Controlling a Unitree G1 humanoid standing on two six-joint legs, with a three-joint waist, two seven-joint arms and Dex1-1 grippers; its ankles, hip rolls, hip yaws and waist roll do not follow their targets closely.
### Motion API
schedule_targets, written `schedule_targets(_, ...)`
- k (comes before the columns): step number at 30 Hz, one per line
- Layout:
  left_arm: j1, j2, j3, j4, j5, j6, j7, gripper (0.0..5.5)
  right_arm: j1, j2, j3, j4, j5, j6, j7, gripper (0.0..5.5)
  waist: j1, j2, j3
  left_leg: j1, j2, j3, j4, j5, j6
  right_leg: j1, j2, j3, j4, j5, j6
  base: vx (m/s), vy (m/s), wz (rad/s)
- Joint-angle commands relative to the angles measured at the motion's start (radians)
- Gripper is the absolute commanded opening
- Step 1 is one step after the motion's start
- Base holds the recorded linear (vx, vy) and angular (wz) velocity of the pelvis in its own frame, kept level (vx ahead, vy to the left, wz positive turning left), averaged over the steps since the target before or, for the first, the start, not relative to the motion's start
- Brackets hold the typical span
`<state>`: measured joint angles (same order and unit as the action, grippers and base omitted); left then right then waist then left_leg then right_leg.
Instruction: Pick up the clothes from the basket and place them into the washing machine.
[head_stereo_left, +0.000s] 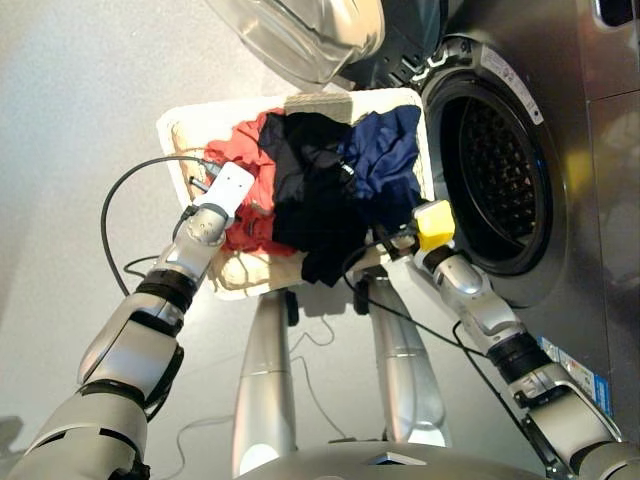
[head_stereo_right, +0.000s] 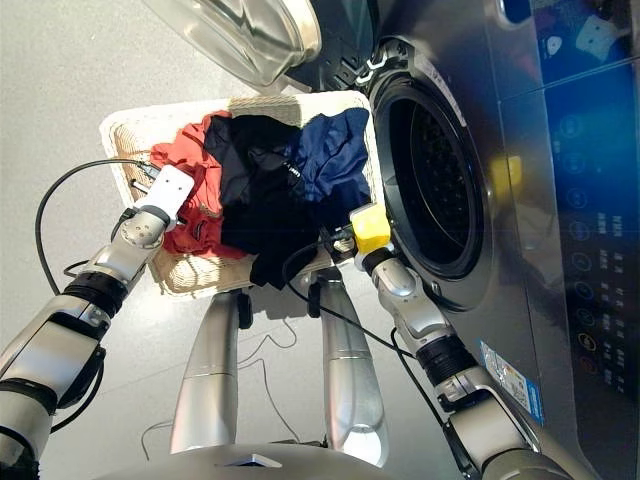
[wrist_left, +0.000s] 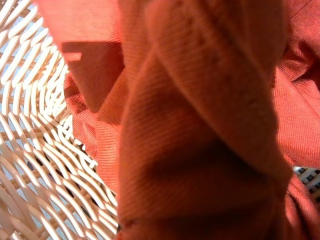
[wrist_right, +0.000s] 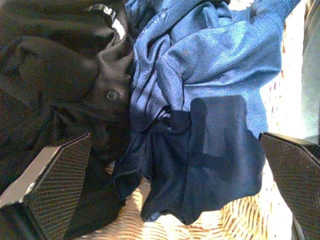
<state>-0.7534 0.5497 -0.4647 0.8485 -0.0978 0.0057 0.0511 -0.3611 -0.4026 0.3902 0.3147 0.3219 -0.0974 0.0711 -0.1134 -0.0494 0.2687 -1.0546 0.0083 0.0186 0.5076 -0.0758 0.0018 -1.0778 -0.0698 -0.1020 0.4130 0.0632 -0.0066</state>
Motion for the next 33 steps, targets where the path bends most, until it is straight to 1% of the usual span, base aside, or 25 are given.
schedule_targets(1, 0.051, -0.025, 0.024, -0.016, -0.033, -0.026, -0.028, 0.00, 0.049, -0.009, 0.001, -0.105, 0.028, -0.046, 0.025, 5.50, -0.002, 0.049, -0.032, 0.072, 0.009, -0.039, -0.070, -0.034, 0.001, 0.076, -0.019, 0.016, 0.005, -0.083, 0.110, 0.000, 0.000, 0.000)
schedule_targets(4, 0.089, -0.033, 0.031, -0.088, -0.069, -0.041, -0.044, 0.00, 0.053, -0.010, 0.004, -0.091, 0.015, -0.041, 0.030, 5.50, 0.004, 0.053, -0.034, 0.115, 0.009, -0.035, -0.094, -0.027, -0.003, 0.115, -0.020, 0.018, -0.014, -0.075, 0.109, 0.000, 0.000, 0.000)
schedule_targets(5, 0.110, -0.037, 0.034, -0.125, -0.093, -0.053, -0.048, 0.00, 0.055, -0.016, 0.004, -0.083, 0.000, -0.039, 0.032, 5.50, 0.008, 0.055, -0.035, 0.138, 0.007, -0.035, -0.109, -0.023, -0.004, 0.132, -0.021, 0.017, -0.020, -0.073, 0.109, 0.000, 0.000, 0.000)
schedule_targets(6, 0.129, -0.041, 0.035, -0.143, -0.115, -0.057, -0.051, 0.00, 0.056, -0.021, 0.006, -0.080, -0.012, -0.035, 0.032, 5.50, 0.010, 0.056, -0.036, 0.155, 0.007, -0.035, -0.120, -0.021, -0.005, 0.147, -0.021, 0.018, -0.028, -0.072, 0.109, 0.000, 0.000, 0.000)
schedule_targets(7, 0.146, -0.048, 0.042, -0.159, -0.133, -0.066, -0.057, 0.00, 0.053, -0.027, 0.012, -0.076, -0.037, -0.037, 0.037, 5.50, 0.013, 0.056, -0.037, 0.170, 0.005, -0.036, -0.127, -0.020, -0.007, 0.164, -0.022, 0.019, -0.036, -0.071, 0.108, 0.000, 0.000, 0.000)
schedule_targets(8, 0.171, -0.053, 0.047, -0.218, -0.167, -0.081, -0.071, 0.00, 0.053, -0.043, 0.013, -0.071, -0.078, -0.036, 0.038, 5.50, 0.018, 0.058, -0.040, 0.192, 0.002, -0.035, -0.139, -0.018, -0.009, 0.183, -0.022, 0.018, -0.044, -0.071, 0.108, 0.000, 0.000, 0.000)
schedule_targets(10, 0.212, -0.063, 0.057, -0.277, -0.223, -0.097, -0.080, 0.00, 0.051, -0.065, 0.015, -0.061, -0.124, -0.040, 0.042, 5.50, 0.025, 0.061, -0.043, 0.229, -0.002, -0.038, -0.158, -0.014, -0.011, 0.217, -0.023, 0.020, -0.056, -0.069, 0.105, -0.049, -0.013, 0.000)
schedule_targets(11, 0.233, -0.075, 0.063, -0.306, -0.253, -0.107, -0.096, 0.00, 0.048, -0.078, 0.021, -0.060, -0.166, -0.045, 0.043, 5.50, 0.025, 0.059, -0.042, 0.241, -0.009, -0.032, -0.178, 0.021, -0.008, 0.231, -0.029, 0.016, -0.078, -0.039, 0.099, -0.092, -0.016, 0.019)
schedule_targets(12, 0.248, -0.079, 0.065, -0.318, -0.279, -0.110, -0.108, 0.00, 0.044, -0.092, 0.027, -0.058, -0.198, -0.046, 0.047, 5.50, 0.027, 0.059, -0.042, 0.264, -0.009, -0.030, -0.188, 0.023, -0.009, 0.250, -0.028, 0.016, -0.084, -0.039, 0.099, -0.087, -0.026, 0.059)
schedule_targets(13, 0.267, -0.084, 0.075, -0.358, -0.320, -0.120, -0.121, 0.00, 0.043, -0.102, 0.030, -0.058, -0.223, -0.052, 0.048, 5.50, 0.030, 0.061, -0.045, 0.285, -0.010, -0.031, -0.199, 0.026, -0.011, 0.272, -0.031, 0.015, -0.093, -0.037, 0.100, 0.000, 0.000, 0.000)
schedule_targets(15, 0.303, -0.081, 0.074, -0.434, -0.360, -0.131, -0.152, 0.00, 0.039, -0.129, 0.045, -0.055, -0.280, -0.064, 0.056, 5.50, 0.034, 0.061, -0.046, 0.332, -0.016, -0.033, -0.213, 0.027, -0.012, 0.318, -0.028, 0.015, -0.103, -0.040, 0.100, 0.000, 0.000, 0.000)
schedule_targets(16, 0.304, -0.080, 0.075, -0.435, -0.360, -0.131, -0.152, 0.00, 0.039, -0.129, 0.046, -0.055, -0.281, -0.064, 0.056, 5.50, 0.034, 0.061, -0.044, 0.335, -0.016, -0.033, -0.214, 0.027, -0.012, 0.321, -0.028, 0.015, -0.104, -0.040, 0.100, 0.000, 0.000, 0.000)
schedule_targets(17, 0.332, -0.077, 0.081, -0.503, -0.415, -0.135, -0.172, 0.00, 0.025, -0.154, 0.075, -0.051, -0.347, -0.074, 0.062, 5.50, 0.042, 0.060, -0.043, 0.373, -0.017, -0.035, -0.214, 0.024, -0.013, 0.362, -0.027, 0.012, -0.111, -0.044, 0.098, 0.000, 0.000, 0.000)
schedule_targets(21, 0.367, -0.083, 0.086, -0.626, -0.515, -0.156, -0.198, 0.00, -0.029, -0.203, 0.151, -0.072, -0.493, -0.110, 0.050, 5.50, 0.054, 0.065, -0.037, 0.441, -0.021, -0.030, -0.236, 0.025, -0.012, 0.427, -0.028, 0.014, -0.127, -0.049, 0.098, 0.000, 0.000, 0.000)
schedule_targets(25, 0.380, -0.105, 0.077, -0.719, -0.603, -0.162, -0.205, 0.00, -0.085, -0.215, 0.211, -0.089, -0.548, -0.117, 0.064, 5.50, 0.064, 0.078, -0.038, 0.493, -0.027, -0.026, -0.257, 0.032, -0.010, 0.475, -0.029, 0.017, -0.147, -0.051, 0.096, 0.000, 0.000, 0.000)
schedule_targets(26, 0.379, -0.111, 0.076, -0.748, -0.612, -0.170, -0.202, 0.00, -0.097, -0.216, 0.222, -0.099, -0.558, -0.120, 0.067, 5.50, 0.066, 0.083, -0.039, 0.508, -0.029, -0.025, -0.267, 0.033, -0.009, 0.487, -0.028, 0.019, -0.152, -0.053, 0.096, 0.000, 0.000, 0.000)
schedule_targets(28, 0.381, -0.122, 0.070, -0.772, -0.642, -0.172, -0.198, 0.00, -0.117, -0.217, 0.233, -0.117, -0.567, -0.122, 0.068, 5.50, 0.070, 0.088, -0.041, 0.522, -0.029, -0.022, -0.273, 0.035, -0.008, 0.499, -0.029, 0.020, -0.156, -0.054, 0.095, 0.000, 0.000, 0.000)
schedule_targets(32, 0.367, -0.140, 0.055, -0.817, -0.667, -0.178, -0.191, 0.00, -0.161, -0.198, 0.264, -0.148, -0.569, -0.125, 0.071, 5.50, 0.072, 0.099, -0.049, 0.530, -0.030, -0.017, -0.277, 0.041, -0.004, 0.508, -0.027, 0.027, -0.162, -0.053, 0.093, 0.000, 0.000, 0.000)
schedule_targets(33, 0.360, -0.145, 0.047, -0.833, -0.677, -0.180, -0.191, 0.00, -0.171, -0.192, 0.272, -0.147, -0.577, -0.127, 0.069, 5.50, 0.075, 0.104, -0.049, 0.535, -0.030, -0.017, -0.272, 0.035, -0.004, 0.511, -0.027, 0.027, -0.158, -0.060, 0.092, 0.000, 0.000, 0.000)
